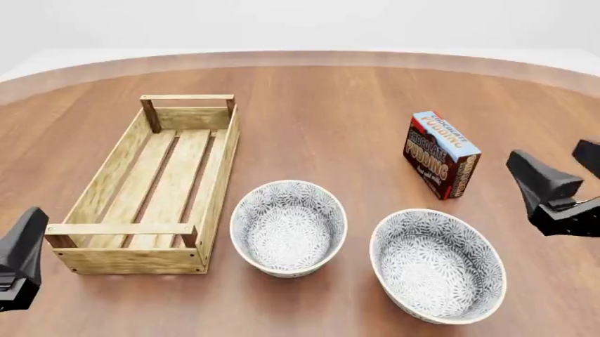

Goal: Stack the left bowl on the right bowl and place them in the tray.

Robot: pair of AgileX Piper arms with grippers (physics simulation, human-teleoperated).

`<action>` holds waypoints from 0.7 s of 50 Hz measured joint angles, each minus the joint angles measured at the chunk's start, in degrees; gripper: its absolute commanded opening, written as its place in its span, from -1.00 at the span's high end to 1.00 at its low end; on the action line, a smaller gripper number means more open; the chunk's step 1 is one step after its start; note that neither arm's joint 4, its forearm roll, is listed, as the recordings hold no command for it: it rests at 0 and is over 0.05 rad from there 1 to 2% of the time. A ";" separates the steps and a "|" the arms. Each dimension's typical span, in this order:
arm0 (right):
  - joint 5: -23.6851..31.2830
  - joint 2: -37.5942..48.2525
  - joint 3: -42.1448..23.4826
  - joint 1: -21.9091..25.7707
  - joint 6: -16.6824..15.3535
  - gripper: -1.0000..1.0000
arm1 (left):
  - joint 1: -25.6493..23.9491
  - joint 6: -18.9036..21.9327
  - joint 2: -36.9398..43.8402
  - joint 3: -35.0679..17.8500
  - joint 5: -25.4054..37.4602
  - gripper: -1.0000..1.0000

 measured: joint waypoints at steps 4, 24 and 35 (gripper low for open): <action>0.61 6.46 -4.65 2.77 -1.17 -1.00 | 0.00 0.00 0.00 0.00 0.00 -1.00; 10.13 33.74 -26.73 12.69 -7.47 -1.00 | 0.00 0.00 0.00 0.00 0.00 -1.00; 15.39 44.91 -35.36 17.88 -9.44 -1.00 | 0.00 0.00 0.00 0.00 0.00 -1.00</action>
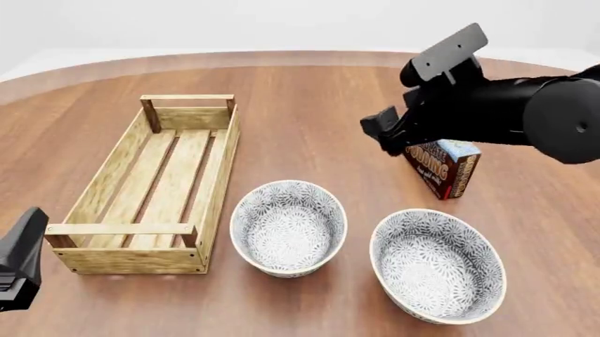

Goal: Stack the left bowl on the right bowl and place them in the tray.

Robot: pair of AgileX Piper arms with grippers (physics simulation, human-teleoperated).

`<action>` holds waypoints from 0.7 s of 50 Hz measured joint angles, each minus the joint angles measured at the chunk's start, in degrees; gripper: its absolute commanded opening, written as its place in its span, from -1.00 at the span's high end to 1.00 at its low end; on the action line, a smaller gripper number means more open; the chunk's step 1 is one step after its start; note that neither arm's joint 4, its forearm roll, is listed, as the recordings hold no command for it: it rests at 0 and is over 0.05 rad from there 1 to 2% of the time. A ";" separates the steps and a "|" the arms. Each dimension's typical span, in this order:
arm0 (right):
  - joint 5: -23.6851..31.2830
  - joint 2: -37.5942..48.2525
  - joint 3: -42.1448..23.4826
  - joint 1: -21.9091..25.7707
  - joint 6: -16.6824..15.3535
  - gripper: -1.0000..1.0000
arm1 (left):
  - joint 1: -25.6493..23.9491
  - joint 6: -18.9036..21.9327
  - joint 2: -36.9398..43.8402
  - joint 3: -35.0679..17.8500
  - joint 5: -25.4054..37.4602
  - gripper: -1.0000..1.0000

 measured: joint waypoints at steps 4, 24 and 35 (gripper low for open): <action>1.03 3.37 -2.20 1.65 0.07 -1.00 | 0.00 0.00 0.00 0.00 0.00 -1.00; 3.70 18.28 -10.16 5.87 1.86 -1.00 | 0.00 0.00 0.00 0.00 0.00 -1.00; 3.76 23.92 -12.04 5.63 2.49 -1.00 | 0.00 0.00 0.00 0.00 0.00 -1.00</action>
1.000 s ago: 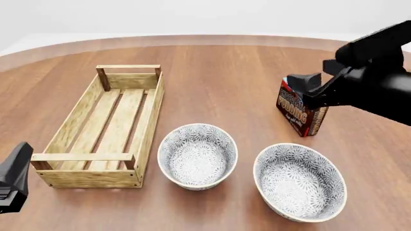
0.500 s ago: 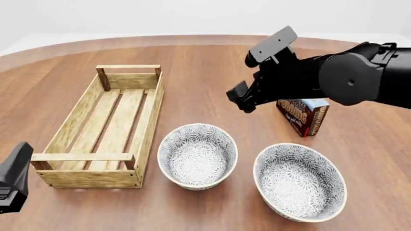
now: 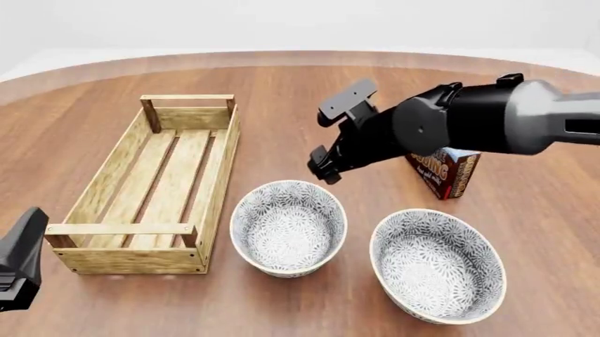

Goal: Stack the left bowl on the right bowl and place them in the tray.

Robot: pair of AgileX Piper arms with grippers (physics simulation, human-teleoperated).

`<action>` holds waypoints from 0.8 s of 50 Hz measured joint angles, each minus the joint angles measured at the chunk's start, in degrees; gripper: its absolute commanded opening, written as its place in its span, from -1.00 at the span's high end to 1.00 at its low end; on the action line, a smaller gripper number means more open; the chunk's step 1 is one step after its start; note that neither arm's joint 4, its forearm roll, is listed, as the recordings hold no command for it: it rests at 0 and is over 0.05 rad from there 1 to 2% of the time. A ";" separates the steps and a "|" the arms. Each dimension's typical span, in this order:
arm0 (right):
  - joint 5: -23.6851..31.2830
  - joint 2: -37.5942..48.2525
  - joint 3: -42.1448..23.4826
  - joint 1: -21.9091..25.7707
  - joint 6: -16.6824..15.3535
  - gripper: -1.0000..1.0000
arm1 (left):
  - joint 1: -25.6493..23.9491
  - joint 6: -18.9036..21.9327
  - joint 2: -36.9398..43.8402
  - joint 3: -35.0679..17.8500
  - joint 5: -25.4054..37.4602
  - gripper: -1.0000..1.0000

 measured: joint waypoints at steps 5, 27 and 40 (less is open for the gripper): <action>-0.21 1.63 -0.33 0.02 0.41 -1.00 | 0.00 0.00 0.00 0.00 0.00 -1.00; -2.56 6.58 0.98 2.81 3.07 -1.00 | 0.00 0.00 0.00 0.00 0.00 -1.00; -3.89 7.57 1.99 3.50 4.03 -1.00 | 0.00 0.00 0.00 0.00 0.00 -1.00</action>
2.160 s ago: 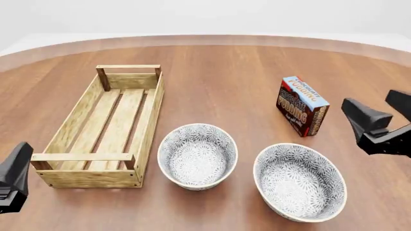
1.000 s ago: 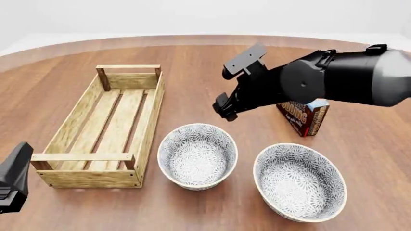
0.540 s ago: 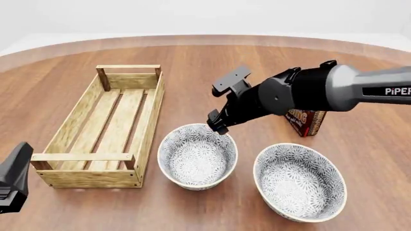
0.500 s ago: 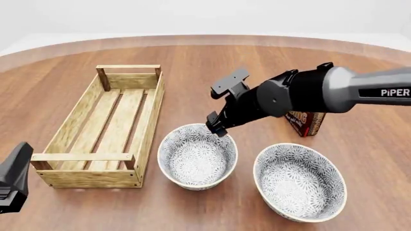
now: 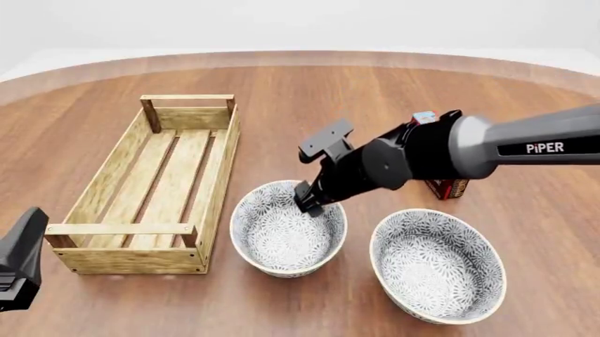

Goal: Stack the left bowl on the right bowl and place them in the tray.

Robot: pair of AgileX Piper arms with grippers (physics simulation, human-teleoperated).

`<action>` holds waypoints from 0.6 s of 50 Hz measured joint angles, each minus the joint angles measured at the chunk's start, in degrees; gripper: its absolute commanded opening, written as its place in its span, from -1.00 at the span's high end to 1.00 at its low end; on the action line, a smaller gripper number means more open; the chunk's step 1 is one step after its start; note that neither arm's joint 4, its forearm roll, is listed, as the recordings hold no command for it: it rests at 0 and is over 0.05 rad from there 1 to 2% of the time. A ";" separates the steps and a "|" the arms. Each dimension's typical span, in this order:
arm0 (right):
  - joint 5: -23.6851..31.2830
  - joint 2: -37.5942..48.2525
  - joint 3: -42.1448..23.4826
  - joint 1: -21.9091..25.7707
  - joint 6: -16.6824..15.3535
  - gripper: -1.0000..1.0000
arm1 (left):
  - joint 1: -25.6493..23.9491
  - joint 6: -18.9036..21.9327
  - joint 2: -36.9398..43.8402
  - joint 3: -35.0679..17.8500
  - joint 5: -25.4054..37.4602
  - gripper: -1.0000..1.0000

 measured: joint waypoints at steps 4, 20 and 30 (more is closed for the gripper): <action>-0.48 0.25 0.32 0.13 0.27 -1.00 | 0.00 0.00 0.00 0.00 0.00 -1.00; -2.19 1.32 1.21 0.59 1.27 -1.00 | 0.00 0.00 0.00 0.00 0.00 -1.00; -3.29 1.99 1.79 0.76 1.87 -1.00 | 0.00 0.00 0.00 0.00 0.00 -1.00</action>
